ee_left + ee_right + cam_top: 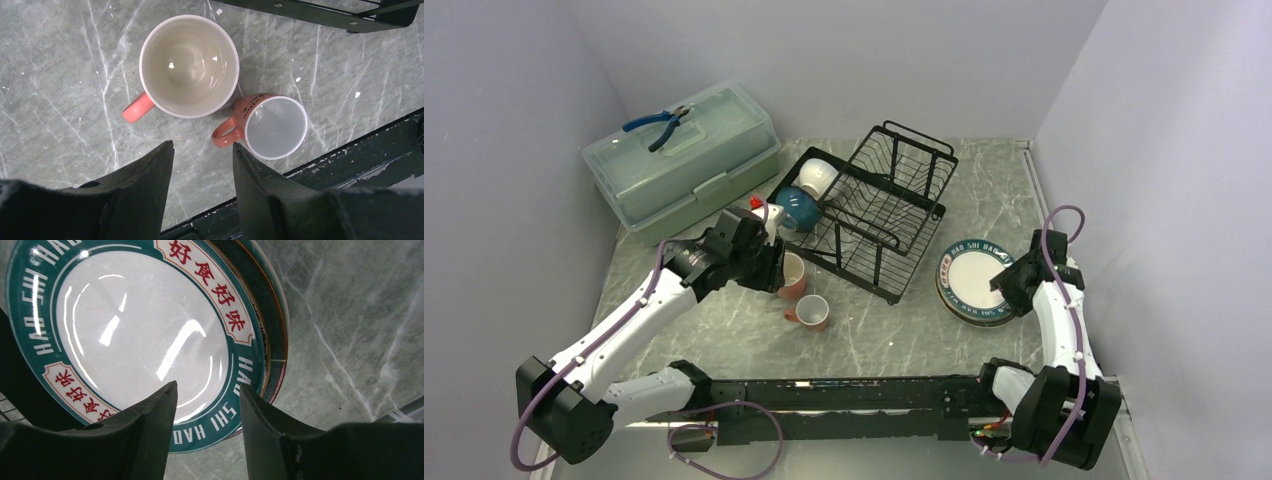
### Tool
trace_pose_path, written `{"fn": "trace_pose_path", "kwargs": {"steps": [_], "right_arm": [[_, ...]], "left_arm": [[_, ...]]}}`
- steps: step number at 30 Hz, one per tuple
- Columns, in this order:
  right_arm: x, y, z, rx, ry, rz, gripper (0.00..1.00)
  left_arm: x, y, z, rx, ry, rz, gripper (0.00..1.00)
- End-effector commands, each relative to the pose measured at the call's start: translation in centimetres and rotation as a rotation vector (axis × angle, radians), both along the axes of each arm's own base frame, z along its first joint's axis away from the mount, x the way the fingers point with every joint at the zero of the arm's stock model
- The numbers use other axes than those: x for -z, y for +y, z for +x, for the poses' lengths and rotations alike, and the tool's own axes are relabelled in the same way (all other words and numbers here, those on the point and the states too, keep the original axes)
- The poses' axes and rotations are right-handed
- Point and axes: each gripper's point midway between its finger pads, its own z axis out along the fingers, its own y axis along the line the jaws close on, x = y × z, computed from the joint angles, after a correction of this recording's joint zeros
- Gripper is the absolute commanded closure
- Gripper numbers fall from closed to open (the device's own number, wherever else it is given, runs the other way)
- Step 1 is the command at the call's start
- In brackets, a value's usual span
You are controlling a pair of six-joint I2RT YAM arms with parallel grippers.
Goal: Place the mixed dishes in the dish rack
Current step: Pick up the plate at the center of the board.
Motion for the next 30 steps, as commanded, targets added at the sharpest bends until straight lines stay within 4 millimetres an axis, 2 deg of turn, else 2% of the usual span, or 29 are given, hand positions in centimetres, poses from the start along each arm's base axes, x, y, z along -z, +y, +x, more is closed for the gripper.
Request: {"fn": "trace_pose_path", "kwargs": {"steps": [1, 9, 24, 27, 30], "right_arm": [[0.4, 0.2, 0.8, 0.010, -0.017, 0.008, 0.48], [1.3, 0.3, 1.0, 0.010, 0.019, -0.004, 0.48], [3.6, 3.1, 3.7, -0.033, 0.010, 0.057, 0.46], [2.6, 2.8, 4.2, -0.044, 0.005, 0.033, 0.46], [0.0, 1.6, 4.4, -0.057, -0.008, -0.044, 0.46]], "left_arm": [[-0.9, -0.1, 0.3, 0.006, -0.042, 0.000, 0.48], [-0.7, -0.1, 0.3, 0.006, -0.041, 0.010, 0.47], [-0.4, -0.6, 0.1, 0.032, -0.023, 0.012, 0.47], [-0.3, -1.2, -0.4, 0.066, 0.000, -0.014, 0.48], [-0.1, -1.3, -0.4, 0.072, 0.009, -0.014, 0.48]]}}
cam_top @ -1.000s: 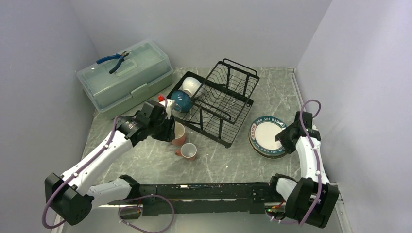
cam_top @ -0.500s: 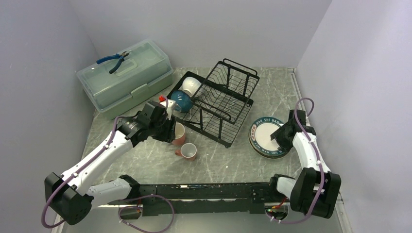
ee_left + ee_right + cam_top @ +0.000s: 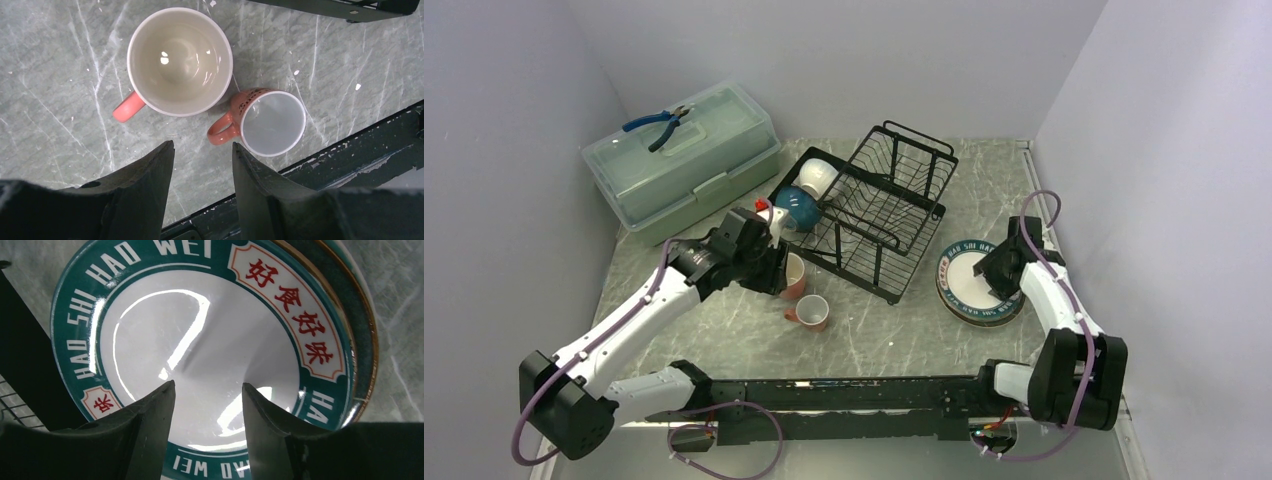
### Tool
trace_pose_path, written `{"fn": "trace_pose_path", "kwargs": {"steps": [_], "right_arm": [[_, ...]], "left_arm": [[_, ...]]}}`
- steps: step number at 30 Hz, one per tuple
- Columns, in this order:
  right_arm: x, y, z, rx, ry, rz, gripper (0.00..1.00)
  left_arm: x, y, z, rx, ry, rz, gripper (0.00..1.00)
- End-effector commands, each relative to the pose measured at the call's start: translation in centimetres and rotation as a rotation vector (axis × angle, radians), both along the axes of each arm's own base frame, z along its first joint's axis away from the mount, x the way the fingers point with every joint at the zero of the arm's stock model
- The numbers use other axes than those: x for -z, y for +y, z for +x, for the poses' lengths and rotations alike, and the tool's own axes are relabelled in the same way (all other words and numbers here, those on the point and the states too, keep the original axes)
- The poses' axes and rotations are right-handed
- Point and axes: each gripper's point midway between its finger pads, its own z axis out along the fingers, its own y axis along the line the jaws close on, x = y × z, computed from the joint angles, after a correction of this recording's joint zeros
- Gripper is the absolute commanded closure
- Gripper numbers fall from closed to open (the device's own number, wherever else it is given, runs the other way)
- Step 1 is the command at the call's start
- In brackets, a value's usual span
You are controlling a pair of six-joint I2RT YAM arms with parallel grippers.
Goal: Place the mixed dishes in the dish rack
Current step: Pick up the plate at the center of the board.
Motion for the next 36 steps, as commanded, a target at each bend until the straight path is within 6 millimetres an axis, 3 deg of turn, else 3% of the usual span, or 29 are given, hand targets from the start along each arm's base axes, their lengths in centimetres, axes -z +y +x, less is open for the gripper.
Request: {"fn": "trace_pose_path", "kwargs": {"steps": [1, 5, 11, 16, 24, 36], "right_arm": [[-2.8, -1.6, -0.6, -0.002, 0.025, -0.104, 0.45], [-4.9, -2.7, -2.2, 0.000, 0.081, -0.171, 0.43], [-6.1, -2.6, -4.9, 0.020, 0.105, -0.179, 0.42], [-4.8, -1.7, -6.2, 0.035, 0.129, -0.128, 0.40], [-2.2, -0.5, -5.9, 0.049, 0.153, -0.051, 0.39], [-0.9, -0.6, -6.2, 0.073, 0.182, -0.046, 0.39]], "left_arm": [[-0.6, -0.9, 0.0, 0.048, -0.009, -0.027, 0.48], [-0.4, -1.0, -0.1, 0.056, 0.002, -0.027, 0.48], [-0.4, -1.1, -0.1, 0.060, -0.009, -0.018, 0.47], [-0.2, -1.3, -0.5, 0.073, -0.020, 0.010, 0.47], [-0.3, -1.9, -1.2, 0.099, -0.031, 0.026, 0.45], [-0.3, -1.8, -1.3, 0.099, -0.058, 0.066, 0.44]]}}
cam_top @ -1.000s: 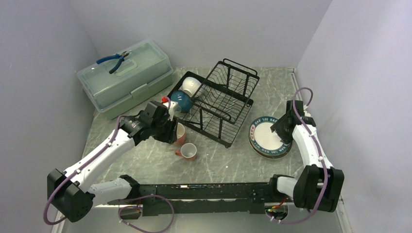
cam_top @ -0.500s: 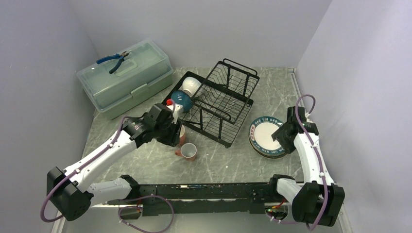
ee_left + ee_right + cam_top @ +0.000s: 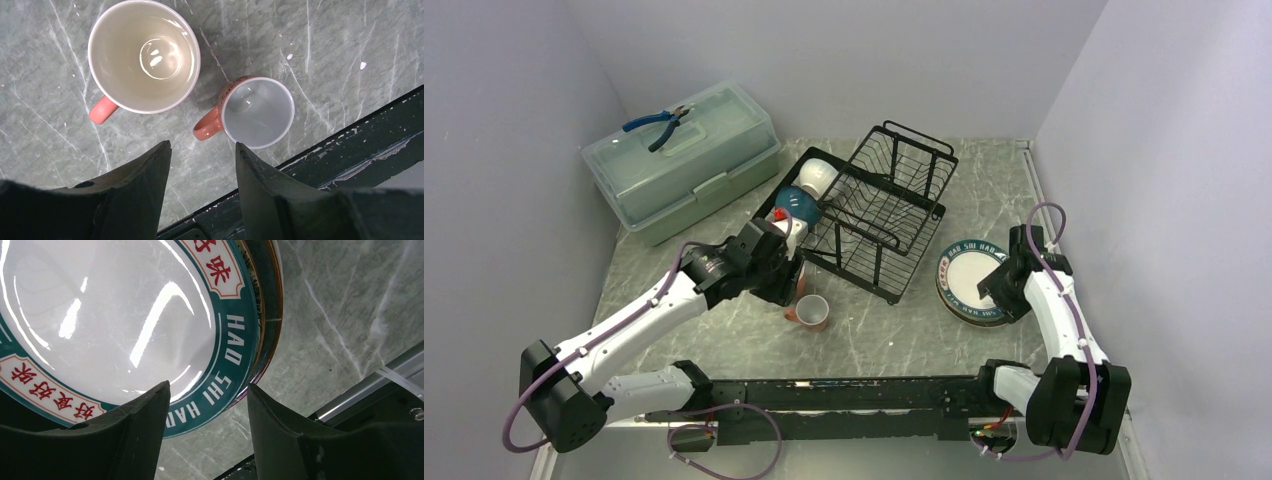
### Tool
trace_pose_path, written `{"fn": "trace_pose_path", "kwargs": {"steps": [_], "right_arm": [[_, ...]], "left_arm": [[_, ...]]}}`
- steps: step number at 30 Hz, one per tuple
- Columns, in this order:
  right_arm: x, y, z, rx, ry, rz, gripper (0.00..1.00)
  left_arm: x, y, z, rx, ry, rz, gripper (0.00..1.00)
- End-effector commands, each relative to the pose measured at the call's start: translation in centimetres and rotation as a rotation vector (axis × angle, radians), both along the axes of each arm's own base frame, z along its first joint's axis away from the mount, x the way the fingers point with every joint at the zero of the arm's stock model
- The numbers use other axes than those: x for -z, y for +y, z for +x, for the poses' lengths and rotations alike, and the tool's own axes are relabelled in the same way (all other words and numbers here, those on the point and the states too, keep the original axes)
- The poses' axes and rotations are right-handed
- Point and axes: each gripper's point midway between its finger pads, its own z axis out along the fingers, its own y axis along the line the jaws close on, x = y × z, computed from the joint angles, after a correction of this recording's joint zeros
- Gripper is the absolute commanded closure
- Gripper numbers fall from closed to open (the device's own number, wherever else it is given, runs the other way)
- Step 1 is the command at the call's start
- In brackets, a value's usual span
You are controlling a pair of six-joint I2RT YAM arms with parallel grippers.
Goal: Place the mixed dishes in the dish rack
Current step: Pick up the plate at the center of the board.
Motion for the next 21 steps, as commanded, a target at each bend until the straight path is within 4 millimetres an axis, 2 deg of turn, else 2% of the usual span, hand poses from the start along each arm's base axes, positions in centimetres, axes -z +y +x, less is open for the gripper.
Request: {"fn": "trace_pose_path", "kwargs": {"steps": [1, 15, 21], "right_arm": [[0.3, -0.1, 0.6, 0.025, -0.023, 0.001, 0.39], [1.5, 0.1, 1.6, 0.061, -0.075, 0.019, 0.43], [1.0, 0.1, 2.4, 0.064, -0.112, 0.019, 0.45]], "left_arm": [[-0.7, 0.1, 0.2, 0.001, -0.035, 0.010, 0.44], [-0.6, 0.1, 0.3, -0.002, -0.039, 0.026, 0.43], [-0.4, 0.1, 0.3, -0.002, -0.036, 0.032, 0.44]]}}
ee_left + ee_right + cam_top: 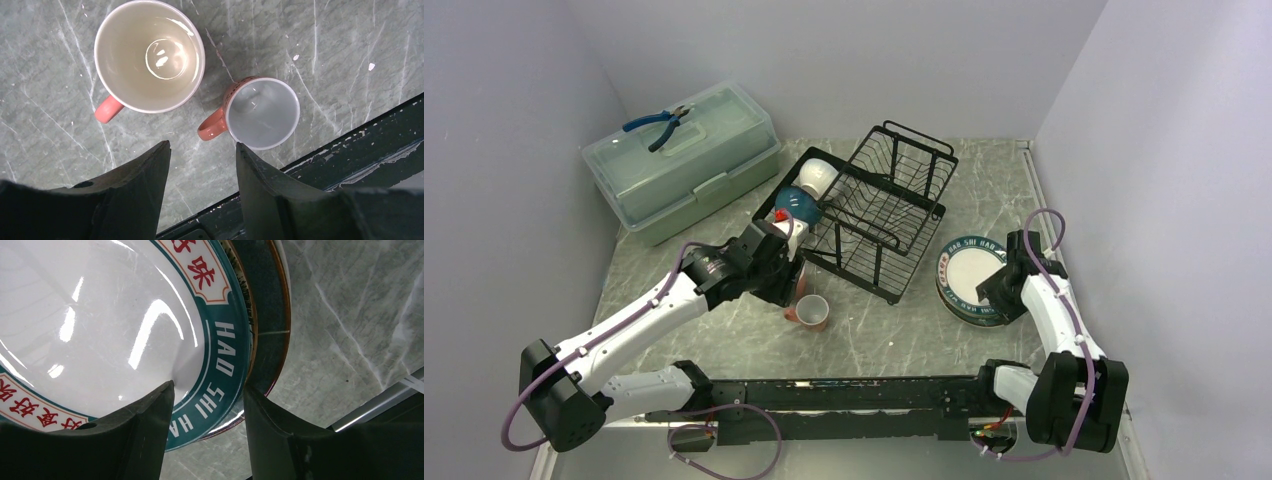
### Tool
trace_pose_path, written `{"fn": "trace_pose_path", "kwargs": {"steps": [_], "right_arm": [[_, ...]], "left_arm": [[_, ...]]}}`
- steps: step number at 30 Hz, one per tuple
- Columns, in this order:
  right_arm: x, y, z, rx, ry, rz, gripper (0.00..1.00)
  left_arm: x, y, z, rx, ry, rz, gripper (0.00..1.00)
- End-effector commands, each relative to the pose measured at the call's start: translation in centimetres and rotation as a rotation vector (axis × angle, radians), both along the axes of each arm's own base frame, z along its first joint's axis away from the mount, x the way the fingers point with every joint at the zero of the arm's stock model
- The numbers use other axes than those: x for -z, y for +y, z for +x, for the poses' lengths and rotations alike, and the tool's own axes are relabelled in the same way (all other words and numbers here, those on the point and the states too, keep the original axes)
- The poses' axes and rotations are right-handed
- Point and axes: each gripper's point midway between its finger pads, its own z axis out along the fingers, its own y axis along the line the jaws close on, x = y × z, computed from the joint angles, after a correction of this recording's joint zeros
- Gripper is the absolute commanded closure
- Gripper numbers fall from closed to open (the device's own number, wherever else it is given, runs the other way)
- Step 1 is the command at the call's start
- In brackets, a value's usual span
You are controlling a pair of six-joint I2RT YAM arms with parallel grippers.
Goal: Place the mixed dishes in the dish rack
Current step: Pick up the plate at the center of the board.
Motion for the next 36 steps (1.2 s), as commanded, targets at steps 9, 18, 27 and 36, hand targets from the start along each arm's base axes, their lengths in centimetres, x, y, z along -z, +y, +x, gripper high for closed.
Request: {"fn": "trace_pose_path", "kwargs": {"steps": [9, 18, 27, 36], "right_arm": [[-2.6, -0.5, 2.7, 0.009, -0.123, -0.020, 0.48], [-2.2, -0.1, 2.6, 0.008, -0.139, -0.006, 0.68], [-2.1, -0.3, 2.3, 0.015, -0.156, -0.017, 0.82], [-0.5, 0.2, 2.2, 0.052, -0.175, 0.013, 0.63]], "left_arm": [[-0.3, 0.0, 0.4, 0.000, -0.013, 0.011, 0.44], [-0.3, -0.1, 0.4, 0.002, -0.012, 0.014, 0.44], [-0.2, 0.0, 0.5, -0.001, -0.012, 0.019, 0.44], [-0.1, -0.1, 0.4, 0.003, -0.006, 0.020, 0.44]]}}
